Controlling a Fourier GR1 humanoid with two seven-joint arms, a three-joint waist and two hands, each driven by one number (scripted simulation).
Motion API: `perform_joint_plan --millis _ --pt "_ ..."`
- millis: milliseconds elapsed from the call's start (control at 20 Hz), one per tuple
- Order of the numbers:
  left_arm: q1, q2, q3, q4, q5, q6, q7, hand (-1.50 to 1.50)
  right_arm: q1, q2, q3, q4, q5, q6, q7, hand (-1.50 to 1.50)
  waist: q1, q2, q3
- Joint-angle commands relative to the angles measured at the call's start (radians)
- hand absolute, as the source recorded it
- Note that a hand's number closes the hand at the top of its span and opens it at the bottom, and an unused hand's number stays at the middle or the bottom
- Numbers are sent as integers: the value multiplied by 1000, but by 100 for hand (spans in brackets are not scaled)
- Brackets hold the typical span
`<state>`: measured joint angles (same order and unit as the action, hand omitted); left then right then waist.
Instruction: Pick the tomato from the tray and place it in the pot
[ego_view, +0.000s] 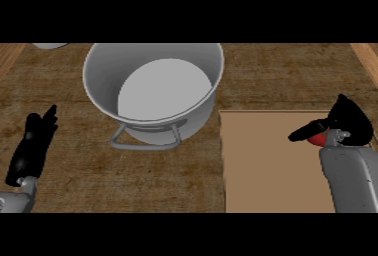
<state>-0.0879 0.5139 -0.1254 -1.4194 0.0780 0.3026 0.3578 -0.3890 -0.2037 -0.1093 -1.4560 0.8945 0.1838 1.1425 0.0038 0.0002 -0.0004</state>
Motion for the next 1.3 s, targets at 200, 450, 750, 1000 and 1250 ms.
perform_joint_plan --millis 200,450,750,1000,1250 --pt "-4 -21 -21 -85 -56 11 88 0 -28 43 -50 91 24 19 102 -150 3 -1 1" --pt "28 -17 46 -45 -39 -29 28 0 -14 67 -76 72 24 31 98 -150 0 -2 0" --pt "44 -52 76 -2 -52 -67 -40 0 -14 71 -114 106 36 -4 47 -150 -1 0 0" --pt "-47 -32 93 -33 -81 -93 93 0 -91 51 -147 221 38 -17 24 -150 2 1 1" --pt "14 -113 91 -32 -143 -66 22 0 -11 39 -120 243 62 -111 -109 150 2 0 1"
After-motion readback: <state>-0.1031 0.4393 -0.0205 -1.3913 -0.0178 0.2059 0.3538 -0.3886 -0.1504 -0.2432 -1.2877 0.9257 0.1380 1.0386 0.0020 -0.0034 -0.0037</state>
